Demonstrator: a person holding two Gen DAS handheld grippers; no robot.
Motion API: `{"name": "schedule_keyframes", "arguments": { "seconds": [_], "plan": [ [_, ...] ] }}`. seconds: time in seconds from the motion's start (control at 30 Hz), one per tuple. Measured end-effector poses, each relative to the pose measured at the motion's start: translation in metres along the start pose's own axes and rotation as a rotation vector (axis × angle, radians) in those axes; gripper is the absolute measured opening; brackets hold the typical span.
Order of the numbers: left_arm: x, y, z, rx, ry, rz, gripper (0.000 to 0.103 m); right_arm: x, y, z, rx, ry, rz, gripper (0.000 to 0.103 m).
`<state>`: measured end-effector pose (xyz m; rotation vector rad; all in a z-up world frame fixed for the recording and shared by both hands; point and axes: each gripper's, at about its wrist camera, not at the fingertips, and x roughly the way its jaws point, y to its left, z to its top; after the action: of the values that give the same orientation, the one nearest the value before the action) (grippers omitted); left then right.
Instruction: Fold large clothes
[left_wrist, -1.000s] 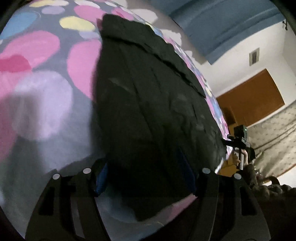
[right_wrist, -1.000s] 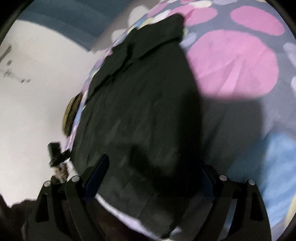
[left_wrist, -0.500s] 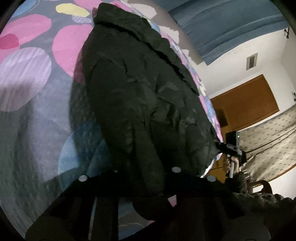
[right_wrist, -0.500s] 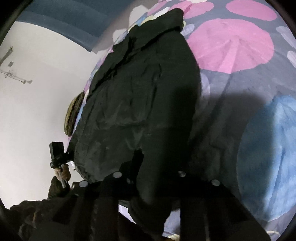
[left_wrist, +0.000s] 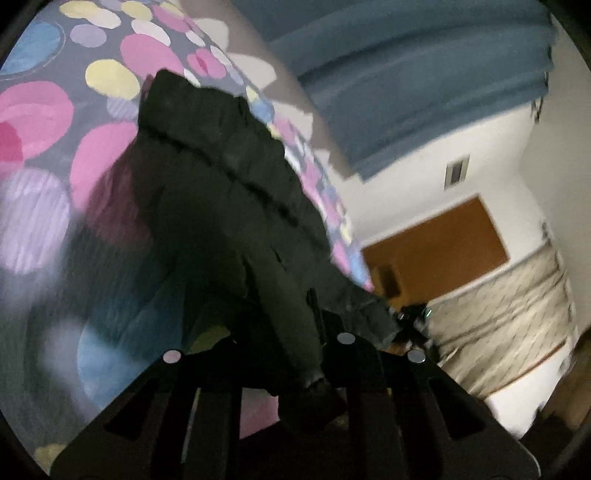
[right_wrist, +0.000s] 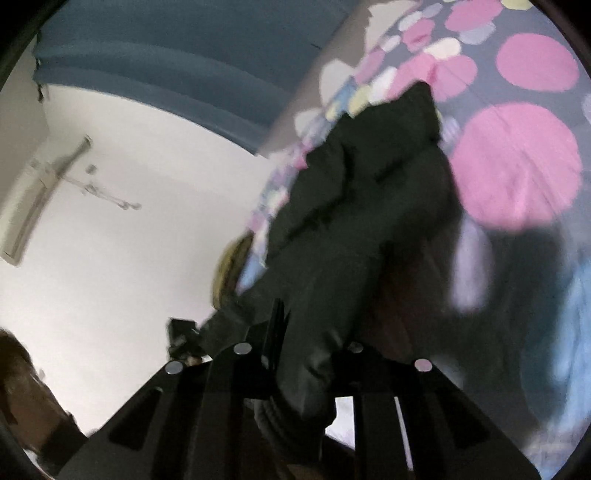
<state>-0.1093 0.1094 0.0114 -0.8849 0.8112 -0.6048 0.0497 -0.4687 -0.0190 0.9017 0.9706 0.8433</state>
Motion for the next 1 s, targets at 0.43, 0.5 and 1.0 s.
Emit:
{"name": "schedule_keyframes", "arguments": {
  "seconds": [0.43,0.5,1.0],
  "plan": [
    [0.082,0.076,0.131,-0.186,-0.086,0.102,0.012,0.082,-0.094,0.144,0.301,-0.052,-0.034,0.016],
    [0.097,0.093,0.138,-0.218,-0.070,0.132,0.012,0.097,-0.114,0.149,0.349,-0.031,-0.074,0.016],
    [0.091,0.087,0.148,-0.197,-0.072,0.062,0.032,0.103,-0.124,0.152,0.303,-0.018,-0.029,0.037]
  ]
}}
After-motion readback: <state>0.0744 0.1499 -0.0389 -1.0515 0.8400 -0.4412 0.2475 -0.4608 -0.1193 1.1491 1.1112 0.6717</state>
